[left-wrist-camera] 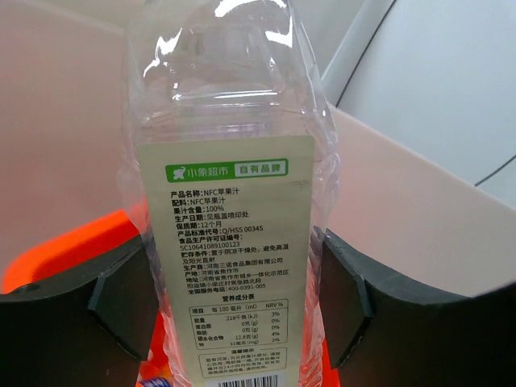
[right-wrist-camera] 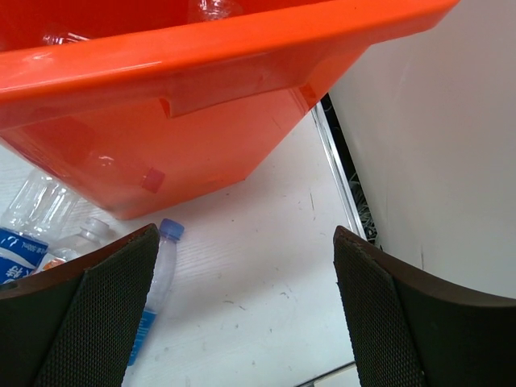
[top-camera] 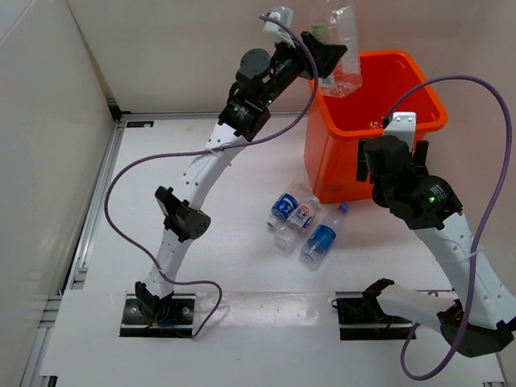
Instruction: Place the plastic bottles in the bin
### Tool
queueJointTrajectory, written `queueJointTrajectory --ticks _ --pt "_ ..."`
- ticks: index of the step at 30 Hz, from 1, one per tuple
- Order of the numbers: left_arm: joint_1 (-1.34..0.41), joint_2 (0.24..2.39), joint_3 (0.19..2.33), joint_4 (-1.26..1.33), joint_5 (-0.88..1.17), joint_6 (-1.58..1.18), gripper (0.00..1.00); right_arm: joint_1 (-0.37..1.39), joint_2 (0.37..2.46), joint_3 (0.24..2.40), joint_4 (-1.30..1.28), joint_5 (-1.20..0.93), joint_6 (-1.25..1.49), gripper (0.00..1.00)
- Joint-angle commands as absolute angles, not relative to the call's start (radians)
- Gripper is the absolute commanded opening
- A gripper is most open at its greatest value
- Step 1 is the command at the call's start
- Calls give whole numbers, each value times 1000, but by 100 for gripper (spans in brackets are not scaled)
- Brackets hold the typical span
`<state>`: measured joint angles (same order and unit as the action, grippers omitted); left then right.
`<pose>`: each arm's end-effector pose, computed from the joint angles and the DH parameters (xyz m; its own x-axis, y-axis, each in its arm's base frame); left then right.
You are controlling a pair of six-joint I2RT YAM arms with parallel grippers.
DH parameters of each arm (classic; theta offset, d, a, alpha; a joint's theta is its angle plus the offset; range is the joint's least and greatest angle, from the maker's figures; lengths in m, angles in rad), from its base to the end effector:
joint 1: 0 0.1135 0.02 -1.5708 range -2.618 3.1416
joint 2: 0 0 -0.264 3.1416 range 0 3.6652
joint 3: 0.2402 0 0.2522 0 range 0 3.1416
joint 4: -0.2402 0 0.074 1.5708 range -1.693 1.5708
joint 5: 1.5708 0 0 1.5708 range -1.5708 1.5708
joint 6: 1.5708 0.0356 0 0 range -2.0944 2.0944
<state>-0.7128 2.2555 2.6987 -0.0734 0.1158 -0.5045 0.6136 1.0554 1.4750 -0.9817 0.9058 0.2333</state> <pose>0.3638 -0.3200 0.5168 -0.1140 -0.5361 -0.8364 0.7722 0.4819 -0.4141 0.1554 0.0752 0.4466 -0.3802 -0.0933 -0.9202 0.2847 0.9348 -0.2124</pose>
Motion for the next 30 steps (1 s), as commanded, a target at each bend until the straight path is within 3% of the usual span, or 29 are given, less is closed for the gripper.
queueJointTrajectory --ticks 1,3,5,10,11,25,30 --pt "-733 2255 2720 -38 135 -586 34 611 1039 1476 -983 916 268 90" --pt "-736 2263 2697 -41 150 -610 37 606 1035 1474 -989 910 276 90" --pt "-742 2267 2686 -46 156 -647 47 609 1038 1471 -988 905 282 90" --pt "-744 2276 2677 -57 164 -681 97 609 1042 1470 -983 891 278 90" --pt "-742 2270 2678 -58 161 -680 100 611 1042 1470 -980 891 278 90" --pt "-695 2158 2577 -100 207 -583 100 652 1045 1459 -940 891 256 90" --pt "-652 1939 2334 -185 180 -407 100 673 1035 1457 -960 867 293 90"
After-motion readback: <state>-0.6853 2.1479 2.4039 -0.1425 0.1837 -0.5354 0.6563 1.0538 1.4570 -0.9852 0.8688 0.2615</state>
